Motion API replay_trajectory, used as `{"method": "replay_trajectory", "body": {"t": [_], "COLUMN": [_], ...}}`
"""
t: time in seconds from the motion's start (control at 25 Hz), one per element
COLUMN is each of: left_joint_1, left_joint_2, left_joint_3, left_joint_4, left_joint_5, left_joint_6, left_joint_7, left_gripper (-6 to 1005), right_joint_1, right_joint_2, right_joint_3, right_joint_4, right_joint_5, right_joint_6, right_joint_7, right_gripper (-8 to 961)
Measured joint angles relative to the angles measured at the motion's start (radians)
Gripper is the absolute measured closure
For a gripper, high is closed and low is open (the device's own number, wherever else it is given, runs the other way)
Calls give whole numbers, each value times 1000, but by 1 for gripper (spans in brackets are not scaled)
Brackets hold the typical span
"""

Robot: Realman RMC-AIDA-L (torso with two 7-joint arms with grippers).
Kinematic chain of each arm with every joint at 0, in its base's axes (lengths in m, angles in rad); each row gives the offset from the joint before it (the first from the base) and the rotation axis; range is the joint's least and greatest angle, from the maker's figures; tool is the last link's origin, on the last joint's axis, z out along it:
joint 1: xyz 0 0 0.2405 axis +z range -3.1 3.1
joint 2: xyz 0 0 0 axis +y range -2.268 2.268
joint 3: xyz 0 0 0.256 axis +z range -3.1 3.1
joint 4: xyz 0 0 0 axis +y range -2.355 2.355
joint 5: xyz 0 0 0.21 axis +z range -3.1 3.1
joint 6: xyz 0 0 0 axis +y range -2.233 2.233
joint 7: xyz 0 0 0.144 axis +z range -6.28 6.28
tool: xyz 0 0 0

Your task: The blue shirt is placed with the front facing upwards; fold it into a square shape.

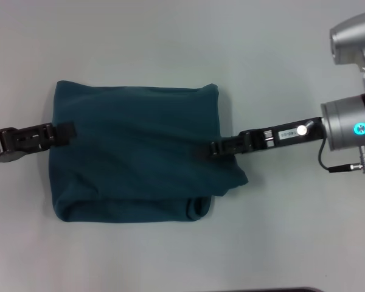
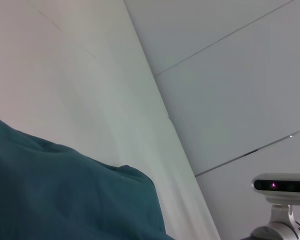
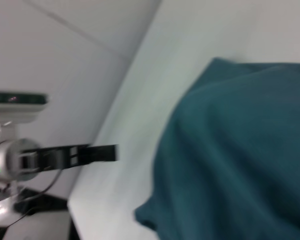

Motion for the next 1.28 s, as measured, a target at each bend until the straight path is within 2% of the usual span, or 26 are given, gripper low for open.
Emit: {"method": "replay_trajectory", "body": {"t": [0.2,0.36,0.52,0.72,0.92,1.16,1.28], "left_joint_1": [-2,-3,-3,-6,-4,8,9], "left_joint_2": [-2,-3,-1,-7,-10,-8,-6], "left_joint_3": [-1,-1,-2,-3,-3,-3,-3], "left_joint_4": [1,1,0,0,0,-1,-2], "left_joint_5": [0,0,0,0,-11,-24,-25], "left_joint_6": [3,6,7,7,7,8,9], "left_joint_7": [4,5,5,6,18,36,47], "left_gripper": [264,264,264,263,263,262,262], "right_joint_1": [-15,-13,-26,-27,-3,39,50], "right_joint_2": [-7,-5,-20,-35,-37,-38,-31], "right_joint_3": [3,10,24,45,9,4,3], "right_joint_4": [-12,-62,-134,-157,-159,-149,-149], "right_joint_5": [6,47,114,139,102,-6,-43], "right_joint_6": [21,-118,-199,-96,11,69,90], "right_joint_7": [-2,-29,-29,-42,-14,105,159], "right_gripper": [87,88,87,88,89,89,89]}}
